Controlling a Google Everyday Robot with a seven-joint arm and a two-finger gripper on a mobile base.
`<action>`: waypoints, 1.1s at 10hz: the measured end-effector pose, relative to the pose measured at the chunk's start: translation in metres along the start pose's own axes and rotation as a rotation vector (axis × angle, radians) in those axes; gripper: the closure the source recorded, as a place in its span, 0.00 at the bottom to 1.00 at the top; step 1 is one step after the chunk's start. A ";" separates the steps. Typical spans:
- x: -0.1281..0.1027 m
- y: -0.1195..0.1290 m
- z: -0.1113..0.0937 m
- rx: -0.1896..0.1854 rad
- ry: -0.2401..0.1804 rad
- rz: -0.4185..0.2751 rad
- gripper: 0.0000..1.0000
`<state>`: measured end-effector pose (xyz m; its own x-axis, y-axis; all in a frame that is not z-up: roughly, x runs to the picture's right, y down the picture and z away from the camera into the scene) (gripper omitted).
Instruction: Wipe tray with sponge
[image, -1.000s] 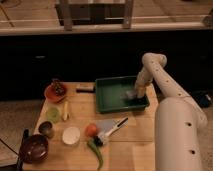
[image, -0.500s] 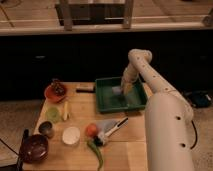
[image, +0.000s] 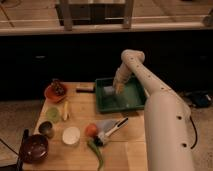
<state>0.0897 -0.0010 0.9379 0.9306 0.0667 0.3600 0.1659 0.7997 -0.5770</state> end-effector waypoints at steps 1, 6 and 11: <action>-0.001 0.000 0.000 0.000 -0.001 -0.001 1.00; -0.002 -0.001 0.000 0.000 -0.001 -0.002 1.00; -0.001 0.000 0.000 0.000 -0.001 -0.002 1.00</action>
<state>0.0886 -0.0011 0.9378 0.9300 0.0661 0.3616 0.1673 0.7998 -0.5765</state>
